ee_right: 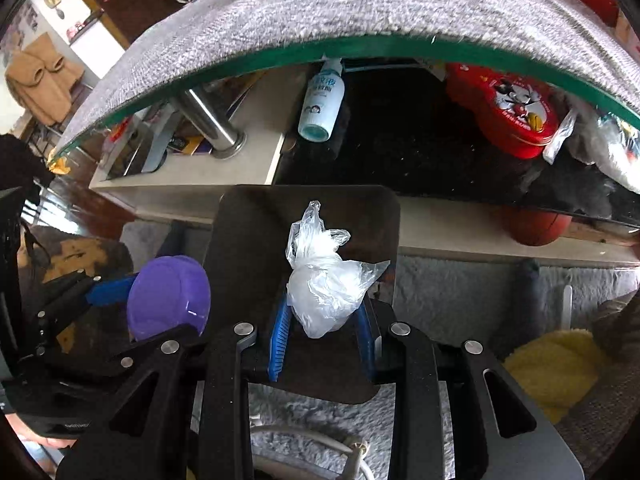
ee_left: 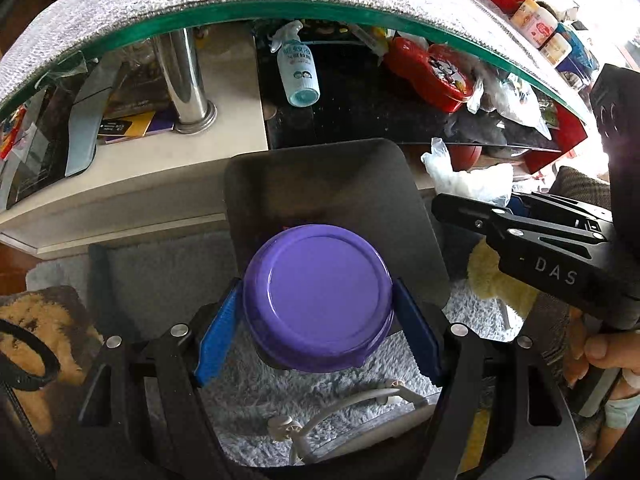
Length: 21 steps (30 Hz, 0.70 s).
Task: Collect trash
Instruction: 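Lower the bag and purple lid into the black bin and open both tools, then reach the right tool to the red ornament while the left tool reaches the white tissue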
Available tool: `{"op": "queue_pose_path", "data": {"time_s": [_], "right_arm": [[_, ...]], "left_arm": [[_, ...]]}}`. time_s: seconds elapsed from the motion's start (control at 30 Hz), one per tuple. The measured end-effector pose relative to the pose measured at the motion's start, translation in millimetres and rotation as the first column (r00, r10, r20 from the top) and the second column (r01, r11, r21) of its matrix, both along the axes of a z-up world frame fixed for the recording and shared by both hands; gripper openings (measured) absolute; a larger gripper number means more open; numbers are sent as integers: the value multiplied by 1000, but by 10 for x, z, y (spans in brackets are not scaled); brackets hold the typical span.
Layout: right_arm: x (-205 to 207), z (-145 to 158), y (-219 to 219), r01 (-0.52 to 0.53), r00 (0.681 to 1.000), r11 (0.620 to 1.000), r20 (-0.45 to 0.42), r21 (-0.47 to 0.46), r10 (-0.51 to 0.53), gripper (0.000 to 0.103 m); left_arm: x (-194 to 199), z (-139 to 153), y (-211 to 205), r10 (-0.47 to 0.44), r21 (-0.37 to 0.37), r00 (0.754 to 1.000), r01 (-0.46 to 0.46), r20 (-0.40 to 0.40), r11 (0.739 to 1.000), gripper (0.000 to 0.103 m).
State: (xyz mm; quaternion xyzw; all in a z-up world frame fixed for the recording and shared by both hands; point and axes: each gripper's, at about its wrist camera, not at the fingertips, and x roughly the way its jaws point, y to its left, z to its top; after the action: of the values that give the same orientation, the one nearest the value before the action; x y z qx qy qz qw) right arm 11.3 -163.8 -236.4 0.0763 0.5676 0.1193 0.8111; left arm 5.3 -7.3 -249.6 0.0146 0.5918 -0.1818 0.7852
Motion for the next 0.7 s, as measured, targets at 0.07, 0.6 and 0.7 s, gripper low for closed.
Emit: {"op": "queue_pose_path", "data": {"time_s": [0.07,0.6,0.7], "right_arm": [[11,5,4,0,1000,1000,1,7,0,33],[70,89,-190,75,997,997,23,12,-75,77],[73,141,-229,92,995,996,31,8,-92,81]], "left_arm": [[5,-7,-2,-2,1,1000,2,-7,1000,71],[41,-24,17,14,17,1000,-14,-13,1000,95],[43,13,32,17,20,1000,-17,-3,1000,95]]}}
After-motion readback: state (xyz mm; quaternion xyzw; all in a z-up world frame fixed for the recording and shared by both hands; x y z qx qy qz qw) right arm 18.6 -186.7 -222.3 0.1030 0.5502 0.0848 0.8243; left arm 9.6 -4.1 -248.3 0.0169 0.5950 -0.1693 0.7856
